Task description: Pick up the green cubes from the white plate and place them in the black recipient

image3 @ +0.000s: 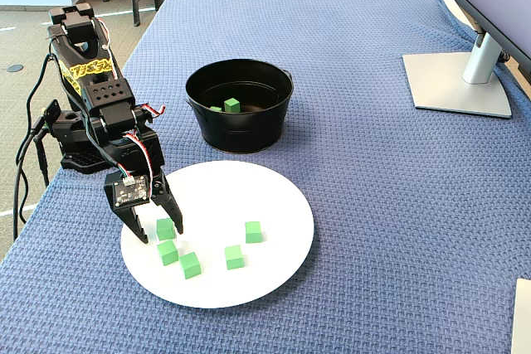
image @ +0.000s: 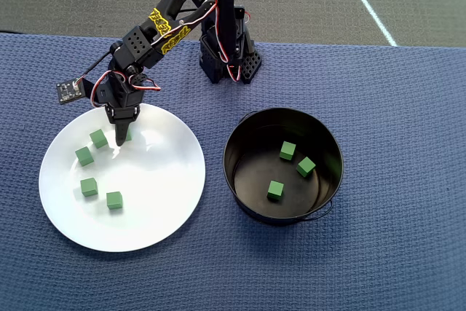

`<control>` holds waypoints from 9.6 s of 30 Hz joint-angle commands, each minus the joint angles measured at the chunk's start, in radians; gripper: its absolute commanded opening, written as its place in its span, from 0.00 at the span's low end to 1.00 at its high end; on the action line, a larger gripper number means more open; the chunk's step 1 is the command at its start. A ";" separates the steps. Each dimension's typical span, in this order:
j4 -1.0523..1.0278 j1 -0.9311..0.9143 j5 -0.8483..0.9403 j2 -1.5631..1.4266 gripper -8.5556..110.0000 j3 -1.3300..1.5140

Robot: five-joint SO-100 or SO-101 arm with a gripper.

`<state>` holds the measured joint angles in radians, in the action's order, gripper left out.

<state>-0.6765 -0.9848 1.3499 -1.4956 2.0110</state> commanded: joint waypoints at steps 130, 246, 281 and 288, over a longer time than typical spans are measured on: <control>-0.885 0.308 -0.887 0.894 0.27 -1.759; -0.741 0.291 -0.726 0.784 0.07 -1.465; -0.690 1.238 -1.325 -0.282 0.07 -0.632; -0.569 1.361 -1.367 -0.189 0.13 -0.512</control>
<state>-1.2993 0.3405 0.0015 -1.6812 1.4834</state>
